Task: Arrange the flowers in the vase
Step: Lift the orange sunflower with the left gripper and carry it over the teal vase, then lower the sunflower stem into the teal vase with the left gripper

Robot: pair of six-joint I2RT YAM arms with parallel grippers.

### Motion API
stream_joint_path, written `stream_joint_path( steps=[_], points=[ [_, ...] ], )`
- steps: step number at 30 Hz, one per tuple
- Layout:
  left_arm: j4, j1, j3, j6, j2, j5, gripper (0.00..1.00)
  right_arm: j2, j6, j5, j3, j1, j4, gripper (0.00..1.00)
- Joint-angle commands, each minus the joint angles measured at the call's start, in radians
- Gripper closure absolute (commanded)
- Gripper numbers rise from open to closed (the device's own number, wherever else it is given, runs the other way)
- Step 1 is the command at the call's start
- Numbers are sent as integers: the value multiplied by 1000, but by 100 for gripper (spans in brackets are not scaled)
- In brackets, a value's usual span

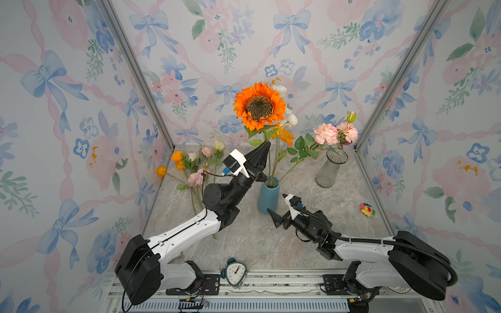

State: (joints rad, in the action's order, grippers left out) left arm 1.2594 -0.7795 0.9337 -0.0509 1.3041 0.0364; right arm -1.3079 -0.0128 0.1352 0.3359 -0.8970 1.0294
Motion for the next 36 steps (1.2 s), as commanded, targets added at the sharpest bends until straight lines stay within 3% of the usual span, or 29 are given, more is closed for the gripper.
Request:
stream_joint_path(
  steps=[1,20,36],
  points=[
    [145,-4,21,44,44,10,100,16,-15,1,-10,9,27,3],
    [604,-5,-152,-2,277,-56,100,21,-6,-11,-6,13,15,3],
    [608,-30,-351,11,293,-83,100,22,-5,-20,0,13,1,3]
  ],
)
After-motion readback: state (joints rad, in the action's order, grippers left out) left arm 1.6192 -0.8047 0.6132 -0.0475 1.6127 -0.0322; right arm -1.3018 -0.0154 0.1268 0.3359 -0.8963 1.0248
